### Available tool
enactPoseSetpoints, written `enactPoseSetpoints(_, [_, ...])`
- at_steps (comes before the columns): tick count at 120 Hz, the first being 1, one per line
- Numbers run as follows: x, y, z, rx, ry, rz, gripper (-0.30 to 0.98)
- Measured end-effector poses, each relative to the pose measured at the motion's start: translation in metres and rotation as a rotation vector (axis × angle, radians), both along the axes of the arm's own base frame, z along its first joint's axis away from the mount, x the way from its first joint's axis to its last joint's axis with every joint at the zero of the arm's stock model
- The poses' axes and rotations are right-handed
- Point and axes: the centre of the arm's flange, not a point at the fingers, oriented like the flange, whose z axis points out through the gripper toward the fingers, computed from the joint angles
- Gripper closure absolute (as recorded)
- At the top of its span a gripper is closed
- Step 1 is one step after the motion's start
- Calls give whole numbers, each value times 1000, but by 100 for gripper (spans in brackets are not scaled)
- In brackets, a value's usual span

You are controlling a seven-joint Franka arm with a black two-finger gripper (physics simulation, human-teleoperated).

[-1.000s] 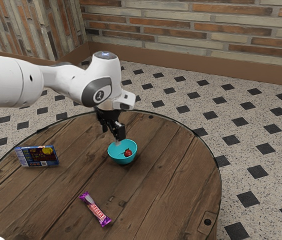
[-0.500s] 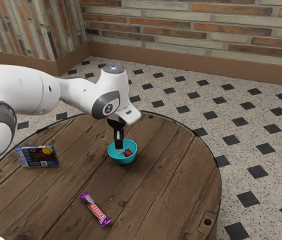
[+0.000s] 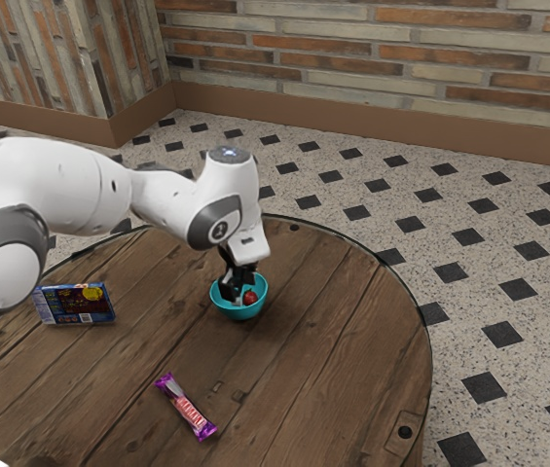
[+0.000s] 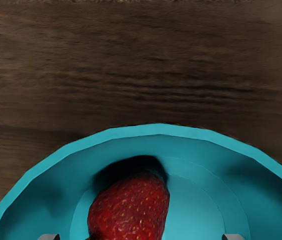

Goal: Take strawberry from the bowl

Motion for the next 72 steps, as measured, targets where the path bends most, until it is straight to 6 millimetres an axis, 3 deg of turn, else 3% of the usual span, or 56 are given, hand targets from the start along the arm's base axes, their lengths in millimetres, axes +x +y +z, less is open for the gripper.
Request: enactPoseSetpoints(72, [1, -1, -20, -2, 15, -234, 41])
